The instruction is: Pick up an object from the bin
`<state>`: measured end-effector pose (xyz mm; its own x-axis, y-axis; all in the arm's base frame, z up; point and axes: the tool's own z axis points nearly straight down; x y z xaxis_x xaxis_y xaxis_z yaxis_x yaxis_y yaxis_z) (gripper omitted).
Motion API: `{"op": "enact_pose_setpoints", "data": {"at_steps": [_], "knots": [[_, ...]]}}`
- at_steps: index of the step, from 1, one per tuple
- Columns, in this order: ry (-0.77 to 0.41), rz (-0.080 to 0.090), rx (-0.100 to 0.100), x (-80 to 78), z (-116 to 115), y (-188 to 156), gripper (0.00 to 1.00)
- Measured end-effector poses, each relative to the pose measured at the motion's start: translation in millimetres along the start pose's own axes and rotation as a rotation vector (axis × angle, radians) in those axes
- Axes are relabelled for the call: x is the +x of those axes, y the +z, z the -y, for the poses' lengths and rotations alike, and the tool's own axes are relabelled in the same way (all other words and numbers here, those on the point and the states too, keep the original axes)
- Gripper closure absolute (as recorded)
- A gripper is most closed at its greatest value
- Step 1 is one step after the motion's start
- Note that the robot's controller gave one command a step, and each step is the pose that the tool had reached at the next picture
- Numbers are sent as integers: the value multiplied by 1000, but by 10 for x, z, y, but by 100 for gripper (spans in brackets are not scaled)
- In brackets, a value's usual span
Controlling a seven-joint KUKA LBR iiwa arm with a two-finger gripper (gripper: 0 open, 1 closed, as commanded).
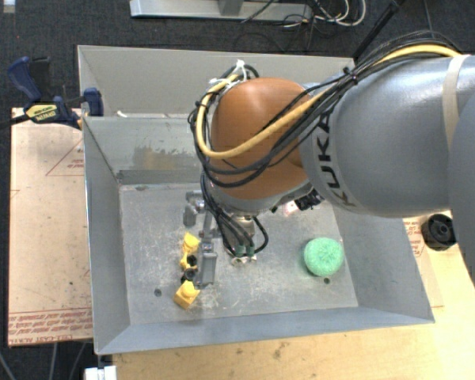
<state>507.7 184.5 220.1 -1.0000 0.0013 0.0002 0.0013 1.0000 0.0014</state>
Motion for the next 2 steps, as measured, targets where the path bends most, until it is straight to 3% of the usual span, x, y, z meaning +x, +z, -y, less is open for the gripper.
{"op": "enact_pose_setpoints", "data": {"at_steps": [1, 2], "knots": [[0, 0, 0, 0, 0, 0, 0], [38, 7, -3, -57, 144, 485, 0]]}}
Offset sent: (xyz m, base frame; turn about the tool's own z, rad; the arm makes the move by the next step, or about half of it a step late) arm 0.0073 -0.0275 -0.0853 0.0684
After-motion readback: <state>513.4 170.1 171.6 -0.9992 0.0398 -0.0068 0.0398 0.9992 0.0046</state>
